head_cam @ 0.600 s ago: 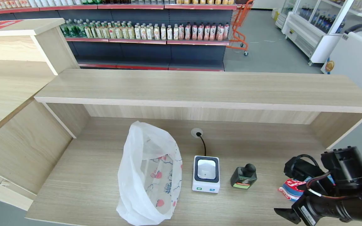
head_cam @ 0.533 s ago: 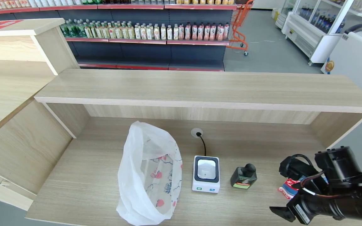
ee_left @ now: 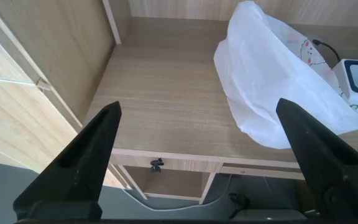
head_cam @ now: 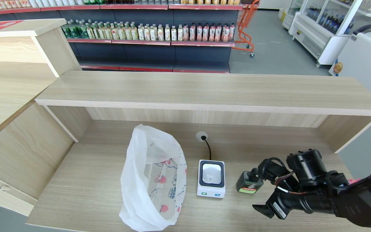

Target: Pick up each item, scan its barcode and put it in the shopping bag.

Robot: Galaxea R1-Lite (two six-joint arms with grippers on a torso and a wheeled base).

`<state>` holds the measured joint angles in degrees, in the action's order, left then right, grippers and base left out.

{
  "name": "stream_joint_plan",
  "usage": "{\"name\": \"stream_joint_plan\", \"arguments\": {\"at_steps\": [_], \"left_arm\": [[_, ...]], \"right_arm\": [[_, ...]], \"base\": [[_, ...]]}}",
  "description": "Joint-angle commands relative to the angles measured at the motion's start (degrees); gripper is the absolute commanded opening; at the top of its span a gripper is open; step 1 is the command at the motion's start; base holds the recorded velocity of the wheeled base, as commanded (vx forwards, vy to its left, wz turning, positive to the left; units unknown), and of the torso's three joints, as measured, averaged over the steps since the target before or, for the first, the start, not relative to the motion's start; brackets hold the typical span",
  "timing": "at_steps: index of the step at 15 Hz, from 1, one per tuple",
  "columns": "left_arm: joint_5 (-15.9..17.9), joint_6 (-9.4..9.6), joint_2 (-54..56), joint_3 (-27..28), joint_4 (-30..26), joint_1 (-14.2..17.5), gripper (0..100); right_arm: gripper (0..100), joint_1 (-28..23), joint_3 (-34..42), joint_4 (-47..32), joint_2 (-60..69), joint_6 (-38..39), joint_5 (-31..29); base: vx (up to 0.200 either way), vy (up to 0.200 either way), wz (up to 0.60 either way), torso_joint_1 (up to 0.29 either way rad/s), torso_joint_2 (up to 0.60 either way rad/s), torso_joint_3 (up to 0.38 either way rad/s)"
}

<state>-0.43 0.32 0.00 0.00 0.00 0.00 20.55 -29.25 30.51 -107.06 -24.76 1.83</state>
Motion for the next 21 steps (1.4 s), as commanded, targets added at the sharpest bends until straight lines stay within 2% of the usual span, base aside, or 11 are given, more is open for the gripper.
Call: {"name": "stream_joint_plan", "arguments": {"at_steps": [1, 5, 9, 13, 14, 17, 21], "left_arm": [[-0.01, -0.05, -0.09, 0.0, 0.0, 0.0, 100], [-0.01, -0.05, -0.09, 0.0, 0.0, 0.0, 100], [-0.01, -0.05, -0.09, 0.0, 0.0, 0.0, 100], [-0.01, -0.05, -0.09, 0.0, 0.0, 0.0, 100], [-0.01, 0.03, -0.09, 0.0, 0.0, -0.09, 100], [-0.01, -0.05, -0.09, 0.0, 0.0, 0.0, 100], [-0.01, -0.05, -0.09, 0.0, 0.0, 0.0, 100]], "right_arm": [[100, 0.98, -2.48, 1.57, -3.51, -0.03, -0.25], [100, 1.6, -5.38, 2.71, -6.15, -0.11, -0.25], [100, 2.12, -7.32, 9.13, -11.24, 0.06, -0.07], [100, 3.09, -9.69, 9.3, -13.62, 0.41, 0.28], [0, 3.35, -10.39, 9.3, -14.06, 0.68, 0.28], [0, 3.35, -11.45, 9.3, -14.76, 1.03, 0.28], [0, 4.5, -10.92, 12.38, -14.23, 7.8, 0.28]], "base": [[0.0, 0.0, 0.0, 0.0, 0.0, 0.0], [0.0, 0.0, 0.0, 0.0, 0.0, 0.0], [0.0, 0.0, 0.0, 0.0, 0.0, 0.0], [0.0, 0.0, 0.0, 0.0, 0.0, 0.0], [0.0, 0.0, 0.0, 0.0, 0.0, 0.0], [0.0, 0.0, 0.0, 0.0, 0.0, 0.0], [0.0, 0.0, 0.0, 0.0, 0.0, 0.0]]}}
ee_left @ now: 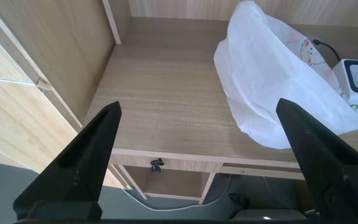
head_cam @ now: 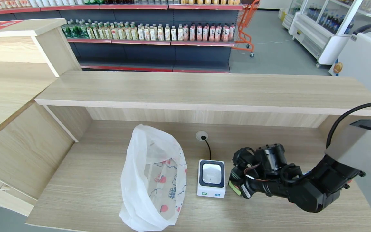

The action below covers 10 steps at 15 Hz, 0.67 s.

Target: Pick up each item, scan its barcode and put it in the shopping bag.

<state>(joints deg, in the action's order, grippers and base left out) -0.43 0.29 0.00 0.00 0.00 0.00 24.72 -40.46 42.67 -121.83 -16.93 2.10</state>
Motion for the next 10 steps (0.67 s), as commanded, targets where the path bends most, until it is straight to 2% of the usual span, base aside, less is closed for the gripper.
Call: {"name": "stream_joint_plan", "arguments": {"at_steps": [1, 3, 4, 5, 6, 8, 10], "left_arm": [[-0.01, -0.03, -0.09, 0.0, 0.0, 0.0, 100], [-0.01, -0.03, -0.09, 0.0, 0.0, 0.0, 100], [-0.01, -0.03, -0.09, 0.0, 0.0, 0.0, 100], [-0.01, -0.03, -0.09, 0.0, 0.0, 0.0, 100], [-0.01, -0.03, -0.09, 0.0, 0.0, 0.0, 100], [-0.01, -0.03, -0.09, 0.0, 0.0, 0.0, 100], [-0.01, 0.06, -0.09, 0.0, 0.0, -0.09, 100]], "right_arm": [[0, 0.33, 1.96, 1.01, 2.74, 3.22, 0.01], [0, -0.29, 6.01, 3.48, 9.68, 8.67, 0.01], [0, -2.4, 11.02, 5.41, 18.03, 15.97, 0.01], [0, -3.54, 14.18, 5.15, 25.15, 19.57, 0.28], [0, -3.8, 16.03, 5.06, 30.16, 19.48, 0.54], [0, -2.22, 17.52, 4.88, 35.88, 12.19, -0.95], [0, -2.05, 18.31, 6.02, 37.37, -5.48, -1.83]], "base": [[0.0, 0.0, 0.0, 0.0, 0.0, 0.0], [0.0, 0.0, 0.0, 0.0, 0.0, 0.0], [0.0, 0.0, 0.0, 0.0, 0.0, 0.0], [0.0, 0.0, 0.0, 0.0, 0.0, 0.0], [0.0, 0.0, 0.0, 0.0, 0.0, 0.0], [0.0, 0.0, 0.0, 0.0, 0.0, 0.0], [0.0, 0.0, 0.0, 0.0, 0.0, 0.0]]}}
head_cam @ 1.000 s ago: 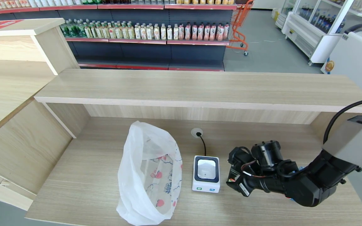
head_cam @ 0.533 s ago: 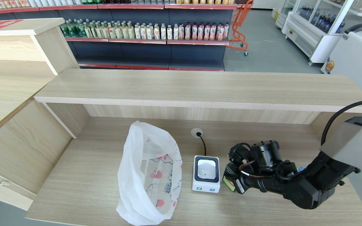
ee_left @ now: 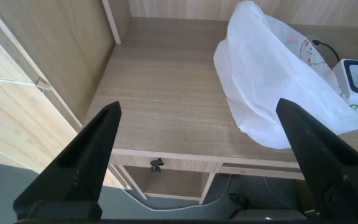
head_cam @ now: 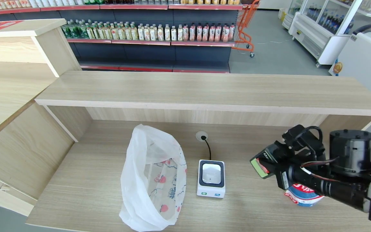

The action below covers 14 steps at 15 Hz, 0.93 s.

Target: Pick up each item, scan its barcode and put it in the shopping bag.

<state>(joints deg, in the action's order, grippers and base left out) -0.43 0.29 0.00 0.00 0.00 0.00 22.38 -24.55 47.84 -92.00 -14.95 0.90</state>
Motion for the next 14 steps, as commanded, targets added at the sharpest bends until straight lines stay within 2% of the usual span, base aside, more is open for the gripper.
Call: {"name": "stream_joint_plan", "arguments": {"at_steps": [1, 3, 5, 7, 9, 10, 11, 14], "left_arm": [[-0.01, -0.03, -0.09, 0.0, 0.0, 0.0, 100], [-0.01, 0.06, -0.09, 0.0, 0.0, 0.0, 100], [-0.01, -0.03, -0.09, 0.0, 0.0, 0.0, 100], [-0.01, 0.06, -0.09, 0.0, 0.0, 0.0, 100], [-0.01, -0.03, -0.09, 0.0, 0.0, 0.0, 100], [-0.01, 0.06, -0.09, 0.0, 0.0, 0.0, 100], [-0.01, -0.03, -0.09, 0.0, 0.0, 0.0, 100], [-0.01, -0.03, -0.09, 0.0, 0.0, -0.09, 100]], "right_arm": [[0, 0.29, 2.58, 1.73, 7.36, -14.41, -0.55], [0, 0.47, 2.49, 3.32, 7.19, -28.74, 1.91], [0, 0.47, 2.49, 3.23, 6.31, -47.72, 18.7], [0, 0.56, 2.4, -6.09, 4.73, -73.12, 33.64], [0, 0.65, 2.14, -16.72, 5.34, -95.71, 39.44], [0, 1.7, 1.7, -18.22, 5.52, -106.17, 42.34], [0, 3.28, 1.52, -18.66, 4.81, -112.76, 44.71], [0, 11.72, 0.91, -18.04, 2.09, -119.88, 46.91]], "base": [[0.0, 0.0, 0.0, 0.0, 0.0, 0.0], [0.0, 0.0, 0.0, 0.0, 0.0, 0.0], [0.0, 0.0, 0.0, 0.0, 0.0, 0.0], [0.0, 0.0, 0.0, 0.0, 0.0, 0.0], [0.0, 0.0, 0.0, 0.0, 0.0, 0.0], [0.0, 0.0, 0.0, 0.0, 0.0, 0.0], [0.0, 0.0, 0.0, 0.0, 0.0, 0.0], [0.0, 0.0, 0.0, 0.0, 0.0, 0.0]]}}
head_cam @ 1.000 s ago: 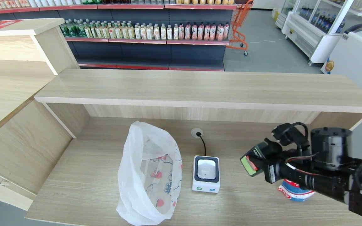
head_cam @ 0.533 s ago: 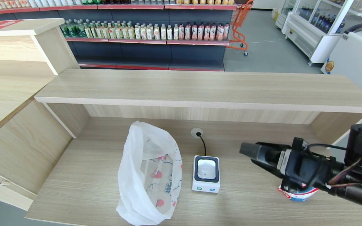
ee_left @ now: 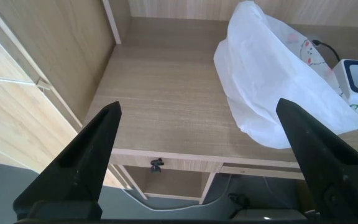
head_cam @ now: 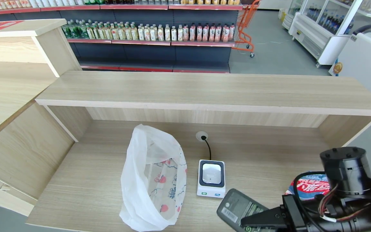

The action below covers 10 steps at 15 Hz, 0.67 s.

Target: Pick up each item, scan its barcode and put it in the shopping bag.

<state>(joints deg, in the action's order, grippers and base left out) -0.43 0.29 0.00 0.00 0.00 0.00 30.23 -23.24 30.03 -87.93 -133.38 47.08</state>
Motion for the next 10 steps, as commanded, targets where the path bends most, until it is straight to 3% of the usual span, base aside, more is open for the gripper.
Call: {"name": "stream_joint_plan", "arguments": {"at_steps": [1, 4, 10], "left_arm": [[-0.01, -0.03, -0.09, 0.0, 0.0, 0.0, 100], [-0.01, 0.06, -0.09, 0.0, 0.0, -0.09, 100], [-0.01, -0.03, -0.09, 0.0, 0.0, 0.0, 100]], "right_arm": [[0, 5.19, -0.41, -0.23, -1.89, -2.85, 0.82], [0, 5.01, 0.03, -0.32, 0.66, -9.97, 0.82], [0, 5.1, -0.14, 4.96, 3.82, -14.19, 1.44]], "base": [[0.0, 0.0, 0.0, 0.0, 0.0, 0.0], [0.0, 0.0, 0.0, 0.0, 0.0, 0.0], [0.0, 0.0, 0.0, 0.0, 0.0, 0.0]]}}
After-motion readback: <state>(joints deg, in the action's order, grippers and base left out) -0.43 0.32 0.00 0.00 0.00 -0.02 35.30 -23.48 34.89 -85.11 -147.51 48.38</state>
